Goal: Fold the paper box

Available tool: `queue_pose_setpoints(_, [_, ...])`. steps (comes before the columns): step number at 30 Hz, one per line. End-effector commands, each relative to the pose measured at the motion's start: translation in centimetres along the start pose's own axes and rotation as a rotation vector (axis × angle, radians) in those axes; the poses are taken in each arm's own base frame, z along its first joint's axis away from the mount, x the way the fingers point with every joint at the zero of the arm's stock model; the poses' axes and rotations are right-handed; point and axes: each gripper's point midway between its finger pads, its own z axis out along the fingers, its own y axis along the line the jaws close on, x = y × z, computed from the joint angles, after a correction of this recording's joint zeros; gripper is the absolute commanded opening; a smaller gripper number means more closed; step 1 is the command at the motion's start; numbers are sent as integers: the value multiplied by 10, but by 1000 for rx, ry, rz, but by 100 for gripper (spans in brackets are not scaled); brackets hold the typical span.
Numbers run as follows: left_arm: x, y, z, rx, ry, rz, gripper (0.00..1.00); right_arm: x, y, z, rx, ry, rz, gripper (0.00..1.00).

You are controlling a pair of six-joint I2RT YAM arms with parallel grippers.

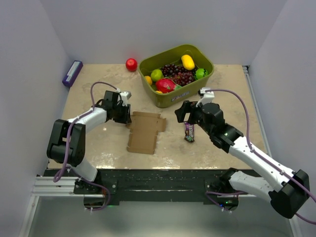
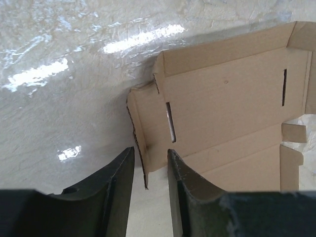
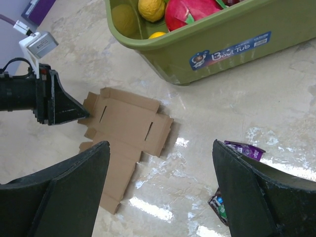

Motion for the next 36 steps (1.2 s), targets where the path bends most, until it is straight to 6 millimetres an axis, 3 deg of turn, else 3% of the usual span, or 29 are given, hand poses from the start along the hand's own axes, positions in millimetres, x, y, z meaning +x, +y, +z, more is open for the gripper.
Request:
queue_pose_setpoints(1, [-10, -11, 8, 46, -9, 8, 31, -6, 10, 3, -47, -18, 9, 87])
queue_pose_setpoints(2, [-9, -13, 8, 50, -6, 11, 14, -8, 11, 0, -53, -26, 22, 87])
queue_pose_setpoints(4, [-10, -16, 7, 57, -14, 24, 0, -4, 9, -4, -57, -26, 37, 87])
queue_pose_setpoints(10, [-33, -34, -24, 71, -157, 93, 0, -10, 11, -24, -66, -37, 96, 87])
queue_pose_setpoints(13, [-50, -42, -58, 53, -297, 105, 0, -15, 18, -29, -74, -20, 183, 87])
queue_pose_setpoints(14, [-62, -53, -83, 69, -389, 130, 0, -19, 25, -30, -91, -17, 251, 87])
queue_pose_setpoints(15, [-66, -56, -92, 65, -455, 142, 0, -23, 32, -31, -117, -18, 285, 87])
queue_pose_setpoints(16, [-71, -61, -103, 68, -510, 147, 0, -22, 47, -32, -187, 11, 315, 87])
queue_pose_setpoints(17, [-81, -72, -127, 82, -608, 174, 0, -34, 63, -32, -257, -13, 364, 87])
queue_pose_setpoints(18, [-79, -73, -132, 74, -627, 180, 0, -41, 73, -33, -303, -18, 389, 87])
queue_pose_setpoints(19, [-81, -78, -145, 75, -666, 209, 0, -34, 84, -30, -344, 33, 406, 87])
queue_pose_setpoints(21, [-83, -76, -154, 42, -700, 232, 0, -56, 110, -33, -455, 7, 474, 87])
queue_pose_setpoints(26, [-85, -82, -168, 31, -734, 314, 0, -64, 150, -26, -571, 38, 575, 88])
queue_pose_setpoints(33, [-85, -111, -186, 159, -802, 420, 0, -52, 147, 2, -517, 63, 691, 88])
queue_pose_setpoints(36, [-80, -127, -190, 240, -810, 465, 0, -54, 148, 8, -521, 34, 635, 87])
